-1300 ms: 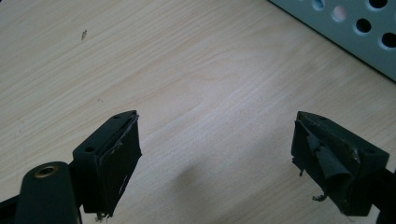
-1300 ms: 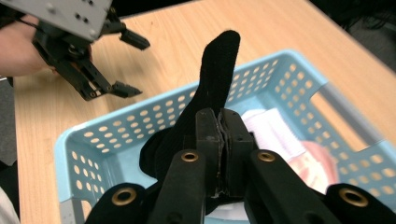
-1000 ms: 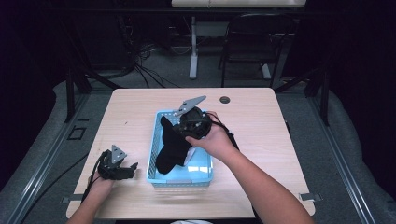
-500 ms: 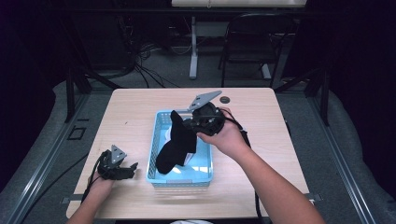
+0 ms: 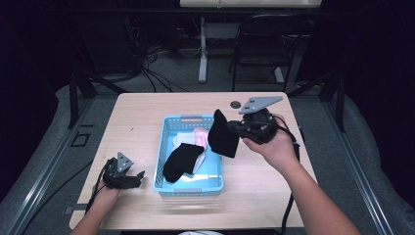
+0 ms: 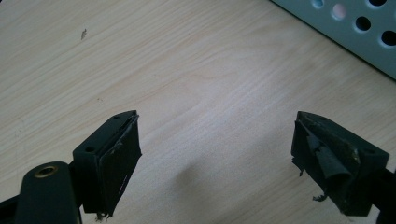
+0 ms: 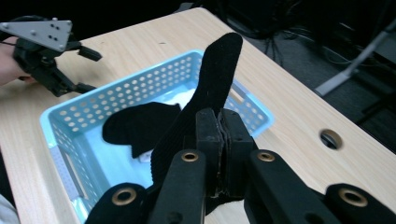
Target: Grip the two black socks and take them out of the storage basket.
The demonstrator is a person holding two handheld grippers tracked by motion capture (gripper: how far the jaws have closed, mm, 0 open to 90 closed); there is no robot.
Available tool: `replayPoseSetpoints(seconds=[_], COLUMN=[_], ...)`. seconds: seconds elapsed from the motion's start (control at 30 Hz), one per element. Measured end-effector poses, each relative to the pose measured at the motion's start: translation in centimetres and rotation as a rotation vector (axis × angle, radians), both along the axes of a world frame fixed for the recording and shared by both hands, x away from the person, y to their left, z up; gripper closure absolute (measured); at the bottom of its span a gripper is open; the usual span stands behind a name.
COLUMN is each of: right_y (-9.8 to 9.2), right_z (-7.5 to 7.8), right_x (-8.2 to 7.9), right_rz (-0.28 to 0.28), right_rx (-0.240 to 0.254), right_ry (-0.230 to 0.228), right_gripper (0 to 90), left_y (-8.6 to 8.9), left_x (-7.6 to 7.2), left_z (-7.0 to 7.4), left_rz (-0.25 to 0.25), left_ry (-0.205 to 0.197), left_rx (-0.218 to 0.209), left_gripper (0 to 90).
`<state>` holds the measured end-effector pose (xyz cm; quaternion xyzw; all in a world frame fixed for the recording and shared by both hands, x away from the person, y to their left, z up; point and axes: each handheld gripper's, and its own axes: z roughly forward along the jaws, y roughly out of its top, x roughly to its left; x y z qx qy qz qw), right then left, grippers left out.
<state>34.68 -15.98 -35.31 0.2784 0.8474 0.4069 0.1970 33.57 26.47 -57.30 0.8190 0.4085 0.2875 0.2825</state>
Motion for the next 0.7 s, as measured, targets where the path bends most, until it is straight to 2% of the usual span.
replayPoseSetpoints(seconds=[0.13, 0.33, 0.57, 0.7], right_y=[-2.8, -5.1, -6.2, -6.4], right_z=[0.1, -0.5, -2.0, -4.1], right_x=[-0.7, -1.4, -1.6, -1.7], right_rz=[-0.052, -0.114, -0.147, -0.159], right_rx=[0.027, 0.023, 0.016, 0.012], right_ry=[-0.006, -0.01, 0.008, 0.031], right_gripper=[87.7, 87.7, 87.7, 87.7], left_y=[0.0, -0.1, -0.2, -0.2], left_x=[0.0, 0.0, 0.0, 0.0], left_z=[0.0, -0.1, -0.1, -0.2], left_rz=[0.003, 0.001, 0.002, 0.002], left_ry=[0.002, 0.005, 0.002, 0.003], left_rx=[0.002, 0.006, 0.007, 0.006], left_gripper=[15.6, 15.6, 15.6, 15.6])
